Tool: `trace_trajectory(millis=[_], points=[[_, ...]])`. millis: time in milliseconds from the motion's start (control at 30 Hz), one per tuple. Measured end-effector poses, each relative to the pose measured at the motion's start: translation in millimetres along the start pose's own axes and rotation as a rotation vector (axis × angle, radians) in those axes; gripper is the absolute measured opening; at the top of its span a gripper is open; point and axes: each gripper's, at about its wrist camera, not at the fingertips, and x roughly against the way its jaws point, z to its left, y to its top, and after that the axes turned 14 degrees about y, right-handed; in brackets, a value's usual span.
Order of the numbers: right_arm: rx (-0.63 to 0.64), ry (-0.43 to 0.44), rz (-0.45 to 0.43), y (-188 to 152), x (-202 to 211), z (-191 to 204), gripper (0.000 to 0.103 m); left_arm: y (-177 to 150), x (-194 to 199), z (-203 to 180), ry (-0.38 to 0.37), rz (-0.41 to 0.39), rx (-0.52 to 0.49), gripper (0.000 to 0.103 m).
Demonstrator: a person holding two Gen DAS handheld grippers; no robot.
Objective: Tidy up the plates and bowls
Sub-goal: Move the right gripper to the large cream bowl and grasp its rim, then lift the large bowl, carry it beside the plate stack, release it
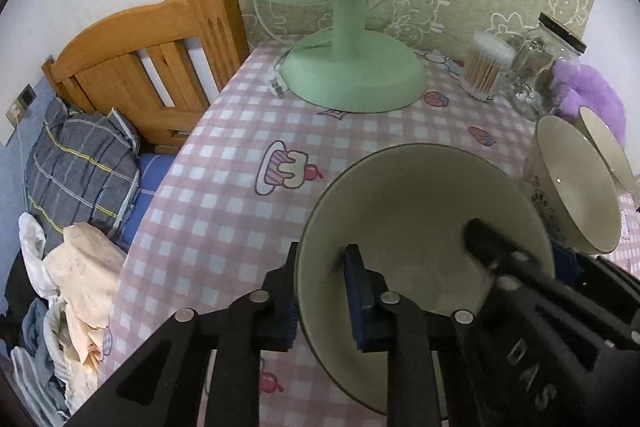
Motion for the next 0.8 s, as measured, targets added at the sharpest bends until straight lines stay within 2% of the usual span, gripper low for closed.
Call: trace_trajectory(millis=[67,200,433,800], points=[[0.002,-0.02,-0.004,0.2,0.6,0.4,0.028,0.1,-0.5,0.5,0.001,0.009,-0.008,0.017],[0.006,-0.02,0.015,-1.2,1.3,-0.3,0.025,-1.7,1.5,0.4,0.014,0.013,-0.021,0.017],[-0.011,-0.024,0.033,-16.3,21.3,2.5,0.024,-15.0,18.3,2.7,0.003,0.021,-0.055,0.018],[-0.058,-0.098,-0.015,-53.9,86.5,8.8,0.024,-47.0,72.4,3.7,-0.095,-0.02,-0.112,0.018]])
